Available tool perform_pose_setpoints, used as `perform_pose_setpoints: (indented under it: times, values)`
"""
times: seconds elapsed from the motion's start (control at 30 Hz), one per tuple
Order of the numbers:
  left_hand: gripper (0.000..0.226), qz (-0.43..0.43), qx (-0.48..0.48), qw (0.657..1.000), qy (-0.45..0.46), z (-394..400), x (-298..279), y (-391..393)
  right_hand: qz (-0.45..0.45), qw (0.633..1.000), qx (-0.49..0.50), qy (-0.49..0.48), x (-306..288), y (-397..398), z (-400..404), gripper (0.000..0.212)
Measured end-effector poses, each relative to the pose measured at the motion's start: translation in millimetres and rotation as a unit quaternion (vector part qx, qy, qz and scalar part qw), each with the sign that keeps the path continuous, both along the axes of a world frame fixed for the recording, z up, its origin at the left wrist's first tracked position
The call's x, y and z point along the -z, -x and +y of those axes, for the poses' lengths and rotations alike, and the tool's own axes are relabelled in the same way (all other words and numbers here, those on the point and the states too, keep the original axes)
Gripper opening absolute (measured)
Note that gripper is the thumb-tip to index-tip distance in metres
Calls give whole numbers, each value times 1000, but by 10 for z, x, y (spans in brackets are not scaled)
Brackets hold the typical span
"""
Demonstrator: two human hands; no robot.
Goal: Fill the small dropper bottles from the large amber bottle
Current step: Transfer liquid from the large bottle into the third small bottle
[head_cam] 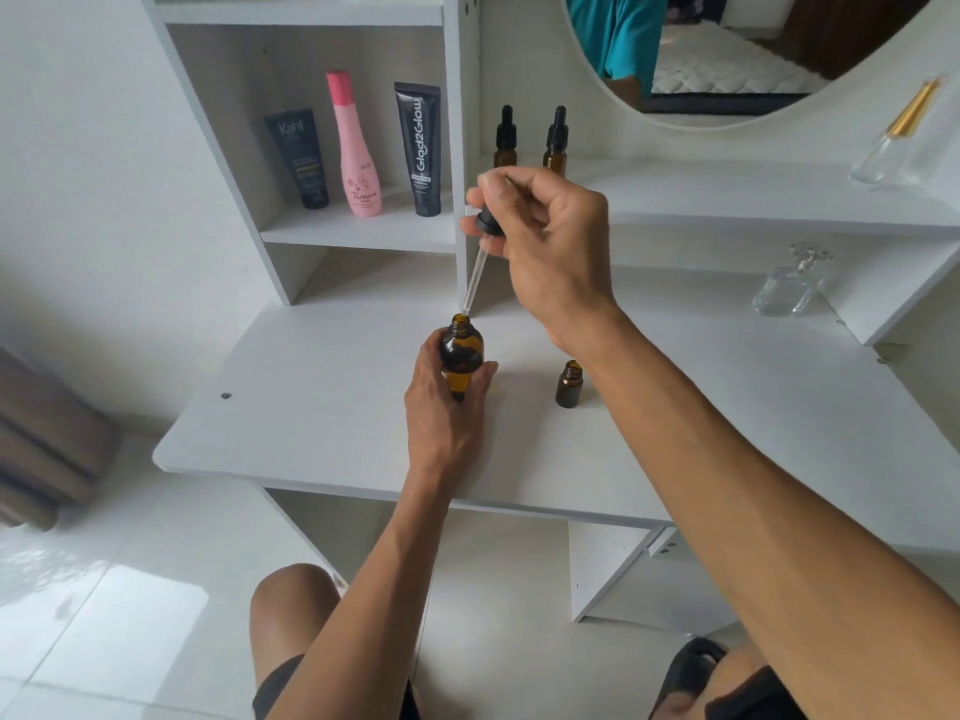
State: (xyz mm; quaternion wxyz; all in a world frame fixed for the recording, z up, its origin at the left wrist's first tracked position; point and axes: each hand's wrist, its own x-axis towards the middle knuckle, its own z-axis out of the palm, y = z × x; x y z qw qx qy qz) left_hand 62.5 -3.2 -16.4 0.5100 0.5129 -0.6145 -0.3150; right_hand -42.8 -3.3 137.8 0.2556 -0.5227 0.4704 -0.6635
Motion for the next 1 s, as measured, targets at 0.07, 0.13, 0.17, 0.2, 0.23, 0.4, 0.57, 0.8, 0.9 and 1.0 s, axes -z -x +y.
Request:
perform_pose_setpoints:
  times: [0.07, 0.13, 0.17, 0.2, 0.23, 0.4, 0.57, 0.8, 0.9, 1.0]
  values:
    - [48, 4, 2, 1000, -1, -2, 4, -8, 5, 1000, -3, -1, 25, -27, -35, 18]
    - [47, 5, 3, 1000, -1, -7, 9, -9, 9, 1000, -8, -1, 43, -46, -63, 20]
    - [47, 4, 2, 1000, -1, -9, 7, -9, 13, 1000, -10, -2, 51, -54, -74, 21]
    - [47, 4, 2, 1000, -1, -11, 7, -13, 19, 1000, -12, -3, 58, -63, -86, 21]
    - [47, 4, 2, 1000, -1, -11, 5, -14, 26, 1000, -13, -4, 66, -69, -94, 21]
    - [48, 0, 1, 1000, 3, -5, -5, -16, 58, 998, -17, -9, 102, -89, -128, 19]
    - [48, 4, 6, 1000, 5, -9, 5, -19, 84, 996, -7, -18, 161, -99, -156, 18]
    - [47, 1, 9, 1000, 15, -3, -4, -22, 122, 991, 6, -49, 393, -114, -155, 20]
    - [46, 5, 11, 1000, 13, 4, -11, -25, 127, 990, 2, -66, 499, -121, -121, 22]
    - [47, 7, 16, 1000, 13, 15, -25, -35, 138, 987, 6, -81, 594, -130, -108, 22]
